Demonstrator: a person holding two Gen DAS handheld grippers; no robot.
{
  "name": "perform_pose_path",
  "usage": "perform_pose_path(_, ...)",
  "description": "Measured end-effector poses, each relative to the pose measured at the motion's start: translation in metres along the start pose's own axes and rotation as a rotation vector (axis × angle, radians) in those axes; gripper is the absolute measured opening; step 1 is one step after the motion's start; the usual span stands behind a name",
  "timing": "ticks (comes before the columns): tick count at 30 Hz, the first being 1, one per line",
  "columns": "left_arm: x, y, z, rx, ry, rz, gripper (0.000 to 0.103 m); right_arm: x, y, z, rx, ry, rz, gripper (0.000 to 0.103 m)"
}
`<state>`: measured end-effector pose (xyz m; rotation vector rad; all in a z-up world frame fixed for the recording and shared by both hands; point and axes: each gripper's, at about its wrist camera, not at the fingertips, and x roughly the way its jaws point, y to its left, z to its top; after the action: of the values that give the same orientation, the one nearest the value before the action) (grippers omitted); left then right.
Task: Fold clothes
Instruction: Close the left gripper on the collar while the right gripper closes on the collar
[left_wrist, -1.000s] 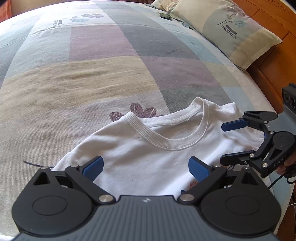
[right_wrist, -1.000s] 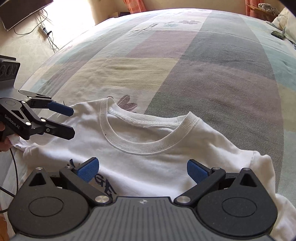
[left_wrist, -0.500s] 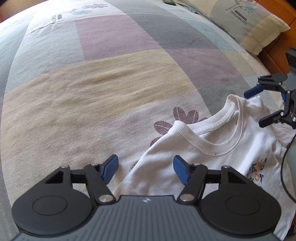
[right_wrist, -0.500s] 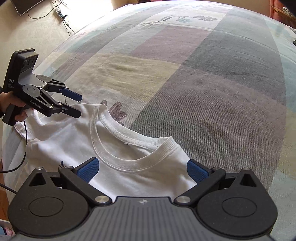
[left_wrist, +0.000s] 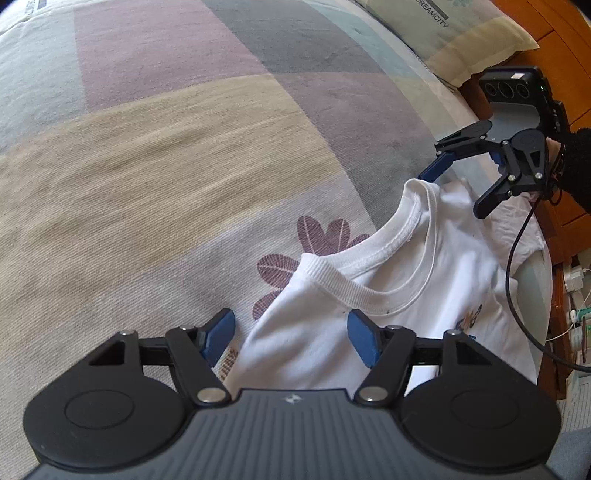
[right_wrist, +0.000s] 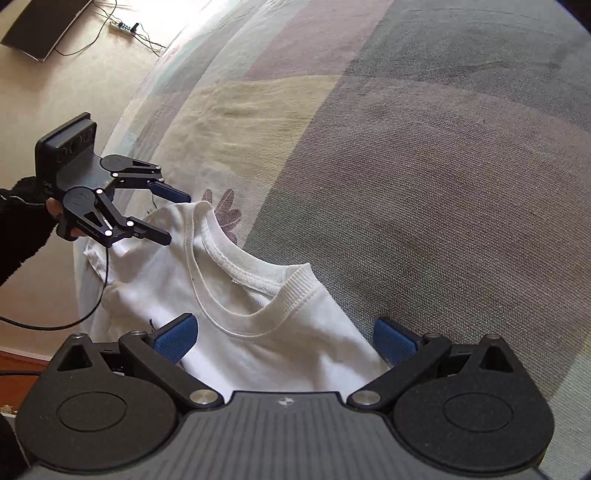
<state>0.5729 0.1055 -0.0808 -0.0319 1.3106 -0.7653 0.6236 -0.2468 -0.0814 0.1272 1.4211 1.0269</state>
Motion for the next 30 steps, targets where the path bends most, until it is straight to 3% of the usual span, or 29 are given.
perform_pose_path(3, -0.001, -0.004, -0.004, 0.04, 0.065, -0.003, 0.067, 0.001, -0.002, 0.005, 0.021, 0.041, 0.057, 0.103)
perform_pose_path(7, -0.007, 0.006, -0.016, -0.006, 0.089, -0.057, 0.067, -0.001, -0.009, -0.013, 0.015, 0.111, 0.138, 0.103)
perform_pose_path(13, 0.014, 0.014, 0.017, -0.06, 0.093, -0.128, 0.067, 0.01, -0.02, 0.002, 0.058, 0.074, 0.232, 0.103)
perform_pose_path(16, 0.01, 0.017, 0.008, -0.056, 0.121, -0.14, 0.061, 0.015, -0.026, 0.009, 0.088, 0.09, 0.28, 0.103)
perform_pose_path(22, 0.008, 0.028, -0.004, -0.104, 0.118, -0.144, 0.05, -0.003, -0.043, -0.021, 0.111, 0.12, 0.297, 0.1)
perform_pose_path(26, 0.018, 0.022, 0.01, -0.074, 0.133, -0.134, 0.05, 0.008, -0.04, -0.008, 0.096, 0.135, 0.306, 0.1)
perform_pose_path(27, 0.017, 0.022, 0.007, -0.072, 0.128, -0.117, 0.046, 0.01, -0.038, -0.005, 0.081, 0.149, 0.301, 0.1)
perform_pose_path(29, 0.014, 0.022, 0.003, -0.067, 0.12, -0.084, 0.029, 0.009, -0.036, -0.004, 0.069, 0.168, 0.295, 0.1)
perform_pose_path(30, 0.013, 0.023, 0.0, -0.074, 0.114, -0.071, 0.022, 0.007, -0.037, -0.006, 0.071, 0.162, 0.287, 0.094)
